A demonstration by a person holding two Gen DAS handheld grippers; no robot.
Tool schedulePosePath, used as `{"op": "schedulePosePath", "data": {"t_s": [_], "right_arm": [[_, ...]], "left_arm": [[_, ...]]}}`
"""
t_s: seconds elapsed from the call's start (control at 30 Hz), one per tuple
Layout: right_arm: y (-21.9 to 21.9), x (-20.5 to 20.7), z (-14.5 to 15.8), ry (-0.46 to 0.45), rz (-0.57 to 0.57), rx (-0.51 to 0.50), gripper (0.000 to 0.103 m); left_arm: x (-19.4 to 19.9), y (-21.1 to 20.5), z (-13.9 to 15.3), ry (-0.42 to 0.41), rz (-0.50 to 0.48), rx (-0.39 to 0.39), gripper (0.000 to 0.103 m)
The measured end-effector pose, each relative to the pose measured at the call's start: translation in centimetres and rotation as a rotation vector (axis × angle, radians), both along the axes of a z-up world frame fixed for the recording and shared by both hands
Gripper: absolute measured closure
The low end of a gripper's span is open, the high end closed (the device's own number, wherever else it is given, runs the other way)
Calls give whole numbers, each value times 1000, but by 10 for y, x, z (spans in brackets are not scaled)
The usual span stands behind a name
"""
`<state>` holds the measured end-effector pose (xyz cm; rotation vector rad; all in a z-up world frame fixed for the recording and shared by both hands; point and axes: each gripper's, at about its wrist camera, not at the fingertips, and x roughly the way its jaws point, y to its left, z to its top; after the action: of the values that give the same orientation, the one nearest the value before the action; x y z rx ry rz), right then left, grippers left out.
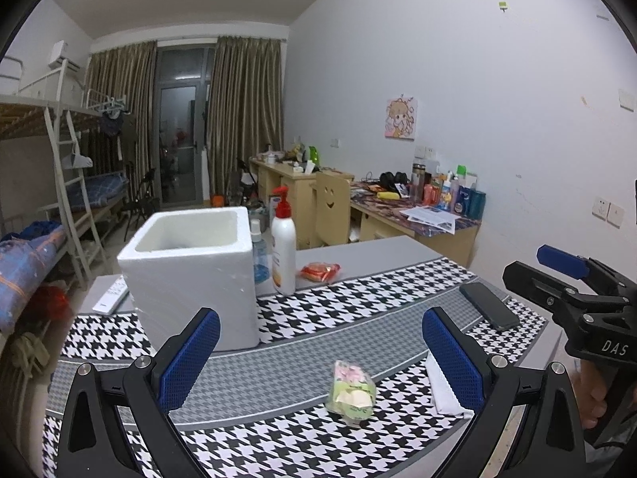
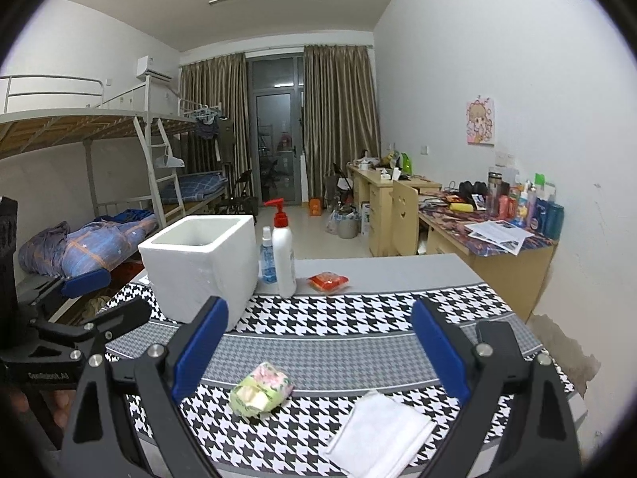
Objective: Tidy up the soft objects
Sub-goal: 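Move both grippers away from the box toward the tissue pack and white cloth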
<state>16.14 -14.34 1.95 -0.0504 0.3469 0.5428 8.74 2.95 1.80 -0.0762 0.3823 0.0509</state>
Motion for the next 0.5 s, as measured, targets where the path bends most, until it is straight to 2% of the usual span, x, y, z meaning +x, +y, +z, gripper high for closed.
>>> {"op": "schedulePosePath", "data": {"t_s": [0.1,0.5], "right_arm": [[-3,-1,-2,-1,-8,-7,7],[-16,0,-17,33,-56,-13,7]], "left_arm": [[2,-4,-3,13,-21,-21,1],[14,-15,-18,35,-45,-17,1]]}}
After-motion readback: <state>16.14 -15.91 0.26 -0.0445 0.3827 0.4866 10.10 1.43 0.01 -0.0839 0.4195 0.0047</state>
